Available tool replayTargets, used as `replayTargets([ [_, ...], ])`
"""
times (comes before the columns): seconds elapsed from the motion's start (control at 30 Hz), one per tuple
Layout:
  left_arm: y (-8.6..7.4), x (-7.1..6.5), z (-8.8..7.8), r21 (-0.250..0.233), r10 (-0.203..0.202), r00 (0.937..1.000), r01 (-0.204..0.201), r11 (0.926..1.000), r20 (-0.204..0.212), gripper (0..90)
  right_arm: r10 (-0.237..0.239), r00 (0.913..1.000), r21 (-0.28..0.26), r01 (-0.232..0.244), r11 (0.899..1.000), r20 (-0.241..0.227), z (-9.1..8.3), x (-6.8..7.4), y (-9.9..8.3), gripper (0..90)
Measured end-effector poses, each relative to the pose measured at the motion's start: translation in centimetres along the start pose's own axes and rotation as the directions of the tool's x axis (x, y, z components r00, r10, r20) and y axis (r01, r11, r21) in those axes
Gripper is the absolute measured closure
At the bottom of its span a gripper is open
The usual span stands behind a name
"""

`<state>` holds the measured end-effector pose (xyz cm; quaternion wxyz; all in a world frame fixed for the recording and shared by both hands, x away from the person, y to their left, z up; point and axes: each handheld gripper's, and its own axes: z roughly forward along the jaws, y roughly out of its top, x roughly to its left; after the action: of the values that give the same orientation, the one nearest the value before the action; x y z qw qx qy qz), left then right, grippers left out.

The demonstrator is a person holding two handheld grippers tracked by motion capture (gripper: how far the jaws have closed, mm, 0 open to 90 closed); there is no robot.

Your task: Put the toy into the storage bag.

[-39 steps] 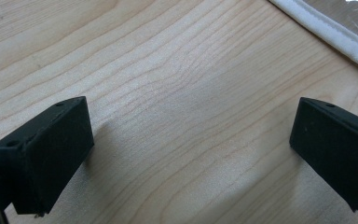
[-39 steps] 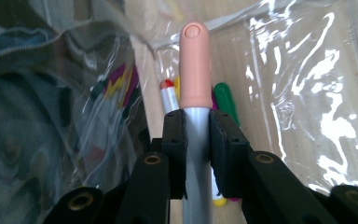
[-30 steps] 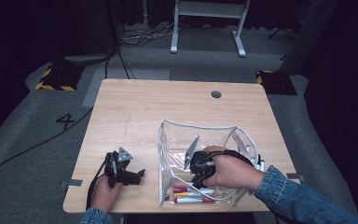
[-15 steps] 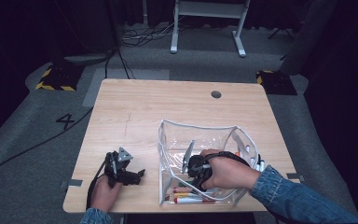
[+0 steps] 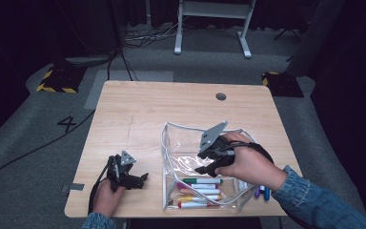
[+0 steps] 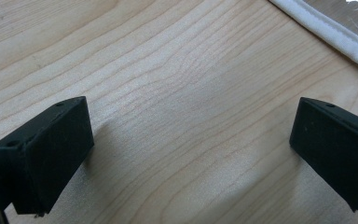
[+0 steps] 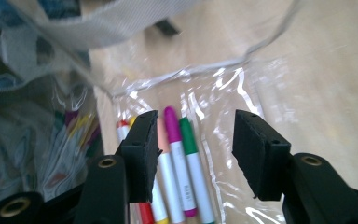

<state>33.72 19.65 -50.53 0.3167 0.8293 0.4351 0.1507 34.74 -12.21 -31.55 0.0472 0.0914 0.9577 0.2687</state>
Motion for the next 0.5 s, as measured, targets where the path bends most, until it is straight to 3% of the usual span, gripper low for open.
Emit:
replayTargets([
  [0.13,0.0,0.0,0.0,0.0,0.0,1.0,0.0,1.0,0.0,0.0,0.066,0.9972,-0.059,-0.063,0.996,0.037,-2.9,-0.7,-0.6,49.8],
  [0.23,0.0,0.0,0.0,-0.001,-0.003,1.0,0.003,1.0,-0.001,0.0,0.119,0.9909,-0.112,-0.111,0.988,0.063,-5.0,-1.2,-1.7,48.7],
  [0.33,0.0,0.0,0.0,0.0,-0.003,1.0,0.003,1.0,0.0,0.0,0.163,0.982,-0.142,-0.149,0.979,0.096,-6.8,-1.7,-3.2,47.6],
  [0.5,0.0,0.0,0.0,-0.001,-0.003,1.0,0.003,1.0,-0.001,0.0,0.257,0.9579,-0.175,-0.233,0.957,0.128,-8.9,-2.6,-6.3,47.5],
])
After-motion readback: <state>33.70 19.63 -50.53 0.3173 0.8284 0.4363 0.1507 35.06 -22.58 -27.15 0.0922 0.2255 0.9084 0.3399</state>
